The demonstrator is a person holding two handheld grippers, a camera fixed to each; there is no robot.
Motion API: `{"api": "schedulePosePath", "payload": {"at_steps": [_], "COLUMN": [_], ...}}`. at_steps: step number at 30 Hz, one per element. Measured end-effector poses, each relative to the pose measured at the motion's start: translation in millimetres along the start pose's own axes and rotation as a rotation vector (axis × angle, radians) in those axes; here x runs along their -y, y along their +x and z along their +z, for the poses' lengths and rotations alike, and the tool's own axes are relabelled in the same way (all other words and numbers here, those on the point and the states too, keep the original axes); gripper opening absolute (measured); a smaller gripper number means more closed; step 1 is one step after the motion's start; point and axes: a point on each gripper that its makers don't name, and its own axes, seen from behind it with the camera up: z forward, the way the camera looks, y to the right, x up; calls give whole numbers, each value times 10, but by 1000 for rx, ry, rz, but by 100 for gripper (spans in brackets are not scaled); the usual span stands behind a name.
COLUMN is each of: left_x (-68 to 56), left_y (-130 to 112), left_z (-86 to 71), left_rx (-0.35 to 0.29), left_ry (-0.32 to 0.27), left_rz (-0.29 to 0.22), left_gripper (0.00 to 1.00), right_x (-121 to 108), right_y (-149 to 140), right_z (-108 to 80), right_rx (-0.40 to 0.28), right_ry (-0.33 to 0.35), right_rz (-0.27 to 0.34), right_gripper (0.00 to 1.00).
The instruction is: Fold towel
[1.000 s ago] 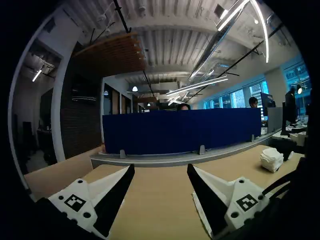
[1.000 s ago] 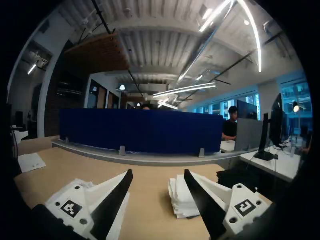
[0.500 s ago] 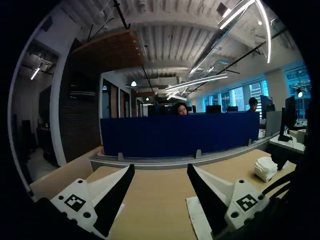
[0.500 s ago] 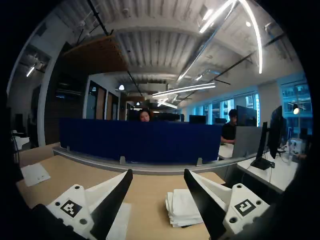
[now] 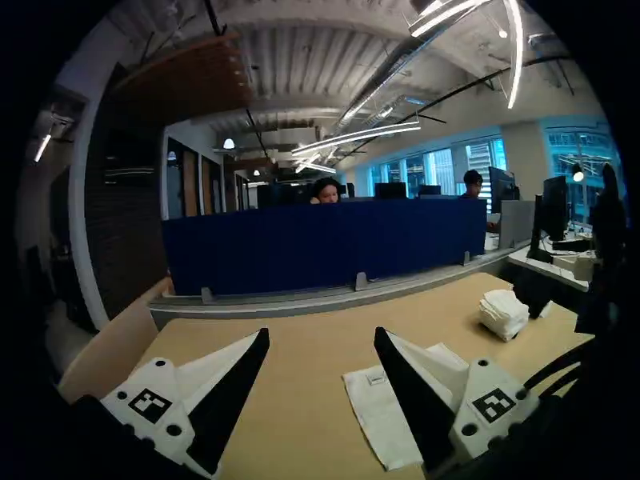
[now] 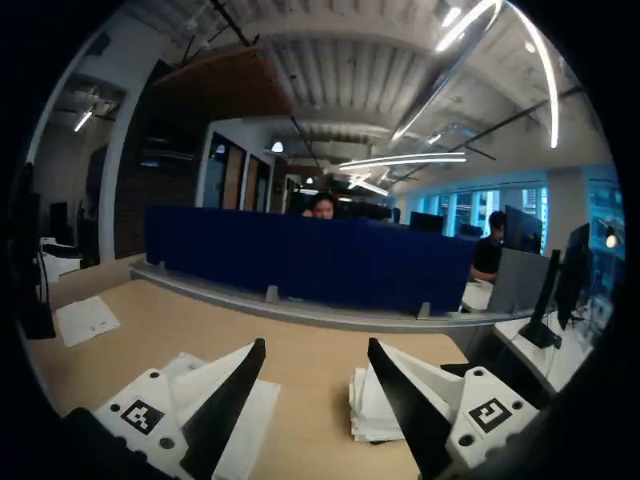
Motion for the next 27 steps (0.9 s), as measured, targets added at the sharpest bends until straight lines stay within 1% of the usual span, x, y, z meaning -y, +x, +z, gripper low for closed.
{"api": "schedulePosePath", "payload": {"at_steps": [5,8,12,19,24,27], "left_x": [-151,-269,-397,-526,-593,-640], "left_y": [-105,-183,-276,-407,-536,-625], "left_z": [-12,-34,-68,-73,-58,-63], "left_rx": [68,112,157,195,211,219], "left_ry": [-88,-149,-215,-265,-279,-285], "left_rz": [28,43,48,54,69,68], "left_gripper": [98,98,98,98,98,98], "right_x": [193,306,423,572,642,675], "right_y": [-110,-205,-305,-394,-504,-587], "right_z": [-20,-48,-79,-93,-82,-72], "right_rx": [82,140,198,249,269,279], "right_ry": [100,164,235,307,326,334], "right_rz": [-39,-62,-78,-94,-121,-132], "right_gripper": [99,99,99,99,99,99]}}
